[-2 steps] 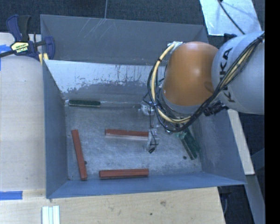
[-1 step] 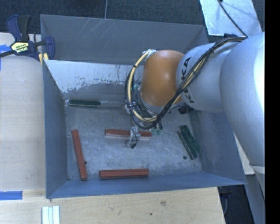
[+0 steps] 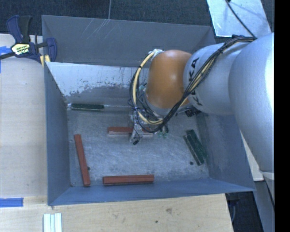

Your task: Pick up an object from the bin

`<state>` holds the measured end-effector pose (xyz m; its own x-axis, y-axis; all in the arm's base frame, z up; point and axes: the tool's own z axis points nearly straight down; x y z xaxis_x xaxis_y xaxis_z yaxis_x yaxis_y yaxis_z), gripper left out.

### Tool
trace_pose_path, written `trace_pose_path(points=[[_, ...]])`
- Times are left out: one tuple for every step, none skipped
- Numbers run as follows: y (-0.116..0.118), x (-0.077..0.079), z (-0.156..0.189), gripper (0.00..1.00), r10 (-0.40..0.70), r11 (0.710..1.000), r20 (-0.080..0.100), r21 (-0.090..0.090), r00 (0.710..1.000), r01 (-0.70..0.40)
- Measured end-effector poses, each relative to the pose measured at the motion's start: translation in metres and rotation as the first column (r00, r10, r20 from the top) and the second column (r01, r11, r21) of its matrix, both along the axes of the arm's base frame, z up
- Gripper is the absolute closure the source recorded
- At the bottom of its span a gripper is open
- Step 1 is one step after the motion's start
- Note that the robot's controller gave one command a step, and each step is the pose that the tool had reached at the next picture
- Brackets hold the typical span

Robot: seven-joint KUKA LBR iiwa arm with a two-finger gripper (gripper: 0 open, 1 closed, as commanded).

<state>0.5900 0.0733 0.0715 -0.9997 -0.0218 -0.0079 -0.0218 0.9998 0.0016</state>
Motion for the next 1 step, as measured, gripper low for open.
trace_pose_path(points=[[0.0, 0.0, 0.0, 0.0, 0.0, 1.0, 0.0, 0.0, 1.0, 0.0]])
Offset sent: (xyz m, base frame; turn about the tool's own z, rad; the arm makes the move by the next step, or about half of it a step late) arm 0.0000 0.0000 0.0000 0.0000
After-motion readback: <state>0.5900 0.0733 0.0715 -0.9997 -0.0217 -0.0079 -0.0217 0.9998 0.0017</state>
